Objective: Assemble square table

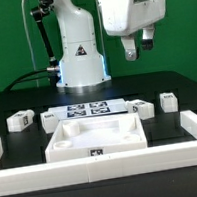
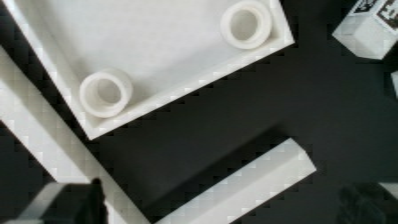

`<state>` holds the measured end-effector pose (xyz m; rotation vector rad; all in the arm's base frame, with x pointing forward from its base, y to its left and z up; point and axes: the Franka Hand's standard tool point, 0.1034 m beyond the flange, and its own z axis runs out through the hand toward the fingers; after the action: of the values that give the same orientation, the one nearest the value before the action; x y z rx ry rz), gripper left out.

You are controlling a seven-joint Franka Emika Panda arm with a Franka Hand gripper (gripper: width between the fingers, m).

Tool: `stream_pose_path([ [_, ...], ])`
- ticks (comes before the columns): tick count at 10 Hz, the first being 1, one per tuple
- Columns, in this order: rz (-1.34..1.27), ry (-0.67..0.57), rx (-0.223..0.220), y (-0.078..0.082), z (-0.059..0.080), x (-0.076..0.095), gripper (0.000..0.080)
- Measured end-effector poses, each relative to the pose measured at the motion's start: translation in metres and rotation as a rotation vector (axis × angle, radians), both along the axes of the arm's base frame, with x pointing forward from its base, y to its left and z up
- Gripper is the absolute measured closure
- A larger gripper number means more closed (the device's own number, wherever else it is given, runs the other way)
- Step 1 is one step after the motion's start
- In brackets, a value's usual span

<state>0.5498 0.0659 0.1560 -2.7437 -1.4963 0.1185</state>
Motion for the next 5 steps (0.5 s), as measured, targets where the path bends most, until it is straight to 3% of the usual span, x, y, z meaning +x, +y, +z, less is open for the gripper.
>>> stream_pose_path([
  [5,-0.001,0.001,0.000,-0.0005,-0.0009,-0.0002,0.0150],
])
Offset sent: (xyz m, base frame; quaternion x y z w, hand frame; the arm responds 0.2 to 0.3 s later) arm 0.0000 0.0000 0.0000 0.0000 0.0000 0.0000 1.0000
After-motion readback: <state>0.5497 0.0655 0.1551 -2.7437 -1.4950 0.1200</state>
